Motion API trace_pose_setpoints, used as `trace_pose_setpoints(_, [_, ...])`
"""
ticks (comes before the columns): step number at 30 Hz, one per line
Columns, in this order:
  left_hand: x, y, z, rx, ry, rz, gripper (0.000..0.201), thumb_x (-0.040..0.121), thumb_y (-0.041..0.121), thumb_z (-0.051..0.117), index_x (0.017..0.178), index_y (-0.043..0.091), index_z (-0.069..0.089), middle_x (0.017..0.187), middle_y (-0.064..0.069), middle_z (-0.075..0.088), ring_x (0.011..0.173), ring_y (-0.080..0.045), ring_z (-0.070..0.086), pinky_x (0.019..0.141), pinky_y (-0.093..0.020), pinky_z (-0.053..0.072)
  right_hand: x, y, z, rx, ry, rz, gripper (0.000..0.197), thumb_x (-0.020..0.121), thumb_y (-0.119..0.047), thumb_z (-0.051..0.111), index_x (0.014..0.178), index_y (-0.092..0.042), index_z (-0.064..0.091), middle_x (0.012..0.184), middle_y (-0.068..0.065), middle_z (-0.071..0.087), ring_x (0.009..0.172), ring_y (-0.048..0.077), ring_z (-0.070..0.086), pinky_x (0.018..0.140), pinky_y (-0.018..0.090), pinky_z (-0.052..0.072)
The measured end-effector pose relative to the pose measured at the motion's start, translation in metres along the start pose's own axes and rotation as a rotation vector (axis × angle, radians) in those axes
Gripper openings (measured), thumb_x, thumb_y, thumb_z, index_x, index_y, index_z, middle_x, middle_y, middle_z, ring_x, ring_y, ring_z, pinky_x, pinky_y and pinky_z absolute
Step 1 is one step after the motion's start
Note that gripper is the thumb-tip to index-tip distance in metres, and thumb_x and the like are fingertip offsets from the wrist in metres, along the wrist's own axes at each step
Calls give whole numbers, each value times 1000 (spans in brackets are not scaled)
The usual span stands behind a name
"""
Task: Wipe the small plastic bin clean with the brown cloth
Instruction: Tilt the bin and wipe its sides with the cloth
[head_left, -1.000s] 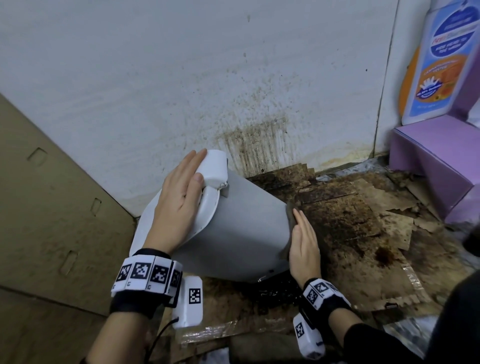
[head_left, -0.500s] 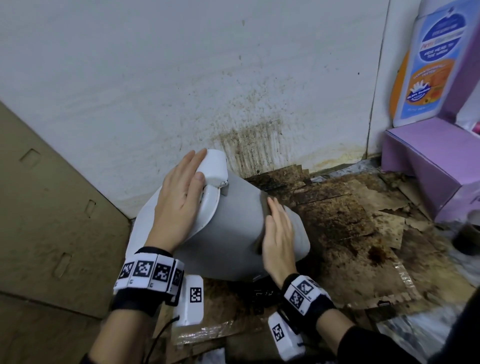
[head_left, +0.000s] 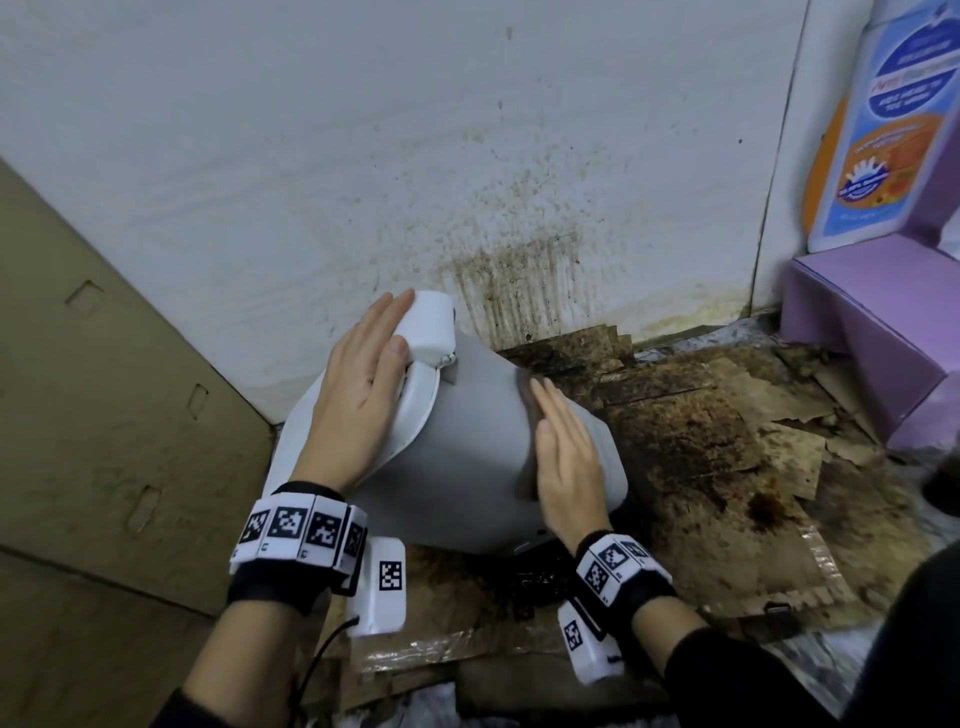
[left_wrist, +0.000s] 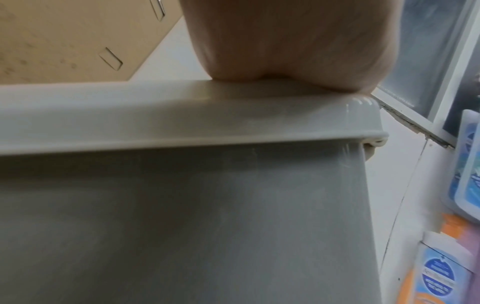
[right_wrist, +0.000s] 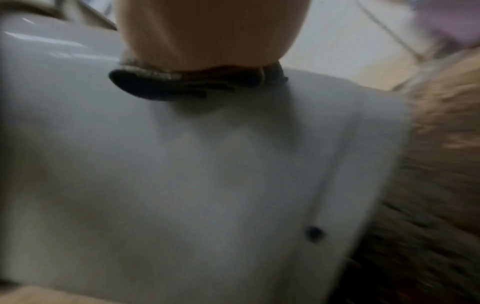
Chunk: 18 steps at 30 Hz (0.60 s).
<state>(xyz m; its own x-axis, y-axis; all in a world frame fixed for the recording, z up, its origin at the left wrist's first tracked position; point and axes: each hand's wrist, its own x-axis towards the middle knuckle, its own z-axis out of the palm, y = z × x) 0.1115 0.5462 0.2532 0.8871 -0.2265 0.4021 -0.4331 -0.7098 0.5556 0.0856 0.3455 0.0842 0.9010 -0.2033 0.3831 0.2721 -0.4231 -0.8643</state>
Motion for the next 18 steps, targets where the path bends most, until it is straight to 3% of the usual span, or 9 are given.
trace_pose_setpoints(3, [0, -1, -1, -9, 3, -1, 45, 109, 45, 24, 153, 49, 32, 164, 18, 30, 151, -4, 23, 125, -40, 19, -20, 48, -8, -3, 89, 170, 53, 109, -40, 21, 157, -27, 41, 164, -14, 35, 152, -2, 24, 126, 40, 23])
trace_pose_setpoints(6, [-1, 2, 1, -3, -9, -1, 43, 109, 45, 24, 150, 54, 31, 164, 18, 29, 150, -3, 22, 124, -34, 18, -33, 69, -10, 27, 141, 293, 55, 107, -40, 21, 157, -24, 41, 164, -8, 36, 152, 3, 24, 127, 38, 19])
trace_pose_setpoints(9, [0, 5, 2, 5, -15, 5, 42, 108, 47, 24, 149, 56, 31, 164, 18, 29, 150, -2, 22, 123, -30, 17, -36, 71, -9, 57, 170, 346, 57, 106, -40, 21, 156, -22, 42, 164, -4, 36, 152, 7, 24, 125, 29, 16])
trace_pose_setpoints(13, [1, 6, 3, 1, -11, 5, 43, 108, 47, 25, 150, 55, 31, 164, 19, 29, 149, -1, 23, 122, -31, 17, -35, 70, -4, 89, 240, 441, 61, 103, -43, 19, 155, -19, 41, 164, 1, 37, 153, 17, 25, 124, 31, 15])
trace_pose_setpoints(18, [-1, -2, -1, -10, 8, -11, 45, 108, 48, 23, 151, 51, 32, 164, 18, 30, 150, -3, 23, 124, -34, 19, -31, 62, 10, 80, 336, 447, 75, 98, -54, 14, 152, -14, 46, 162, 4, 41, 152, 19, 26, 126, 36, 15])
